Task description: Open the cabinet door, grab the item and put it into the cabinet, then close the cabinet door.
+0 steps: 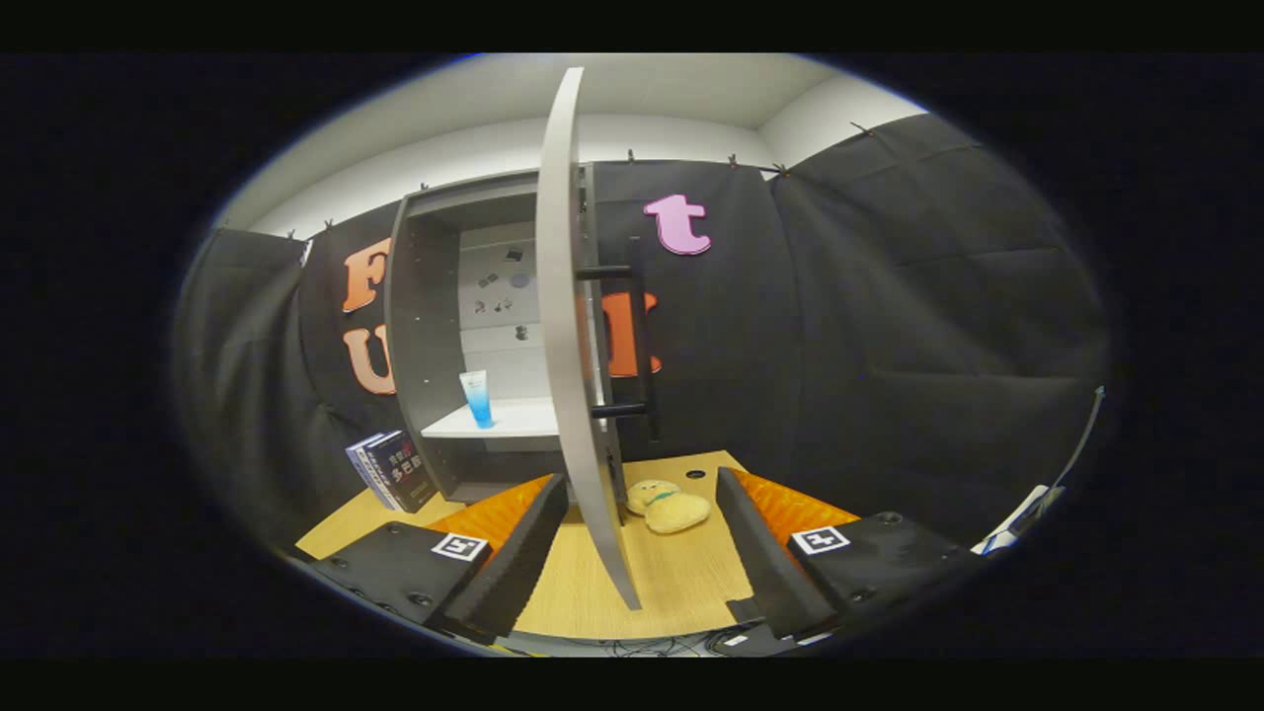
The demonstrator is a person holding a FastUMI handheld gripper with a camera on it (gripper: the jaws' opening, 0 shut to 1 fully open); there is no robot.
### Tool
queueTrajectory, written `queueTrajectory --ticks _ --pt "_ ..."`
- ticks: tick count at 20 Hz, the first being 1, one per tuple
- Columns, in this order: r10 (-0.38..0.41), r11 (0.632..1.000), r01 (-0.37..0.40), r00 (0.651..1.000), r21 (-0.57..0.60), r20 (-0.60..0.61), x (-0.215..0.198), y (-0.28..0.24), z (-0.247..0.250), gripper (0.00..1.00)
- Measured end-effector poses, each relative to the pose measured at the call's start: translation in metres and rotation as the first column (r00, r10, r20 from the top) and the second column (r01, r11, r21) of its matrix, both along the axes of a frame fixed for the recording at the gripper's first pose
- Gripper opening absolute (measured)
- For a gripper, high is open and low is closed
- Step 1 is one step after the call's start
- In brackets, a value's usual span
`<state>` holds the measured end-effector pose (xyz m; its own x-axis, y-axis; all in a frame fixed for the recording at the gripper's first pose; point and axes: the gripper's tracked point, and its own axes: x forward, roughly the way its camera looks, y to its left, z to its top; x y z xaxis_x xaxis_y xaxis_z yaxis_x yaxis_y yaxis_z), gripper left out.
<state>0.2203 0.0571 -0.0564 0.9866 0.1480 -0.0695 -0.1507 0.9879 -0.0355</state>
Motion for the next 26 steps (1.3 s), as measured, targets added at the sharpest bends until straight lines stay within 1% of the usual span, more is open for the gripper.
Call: queueTrajectory --ticks 5,8,11,18,26 --pt "-0.071 0.997 0.071 0.997 0.020 0.000 0.002 -0.043 -0.002 0.98" --pt "-0.073 0.997 0.074 0.997 0.033 -0.019 0.018 -0.047 -0.013 0.98" --pt "-0.075 0.997 0.075 0.996 0.010 -0.041 0.037 -0.043 -0.017 0.98" --pt "-0.038 0.999 0.038 0.998 0.004 -0.057 0.049 -0.028 -0.032 0.98" --pt "-0.012 1.000 0.011 0.998 -0.017 -0.063 0.045 -0.020 -0.035 0.97"
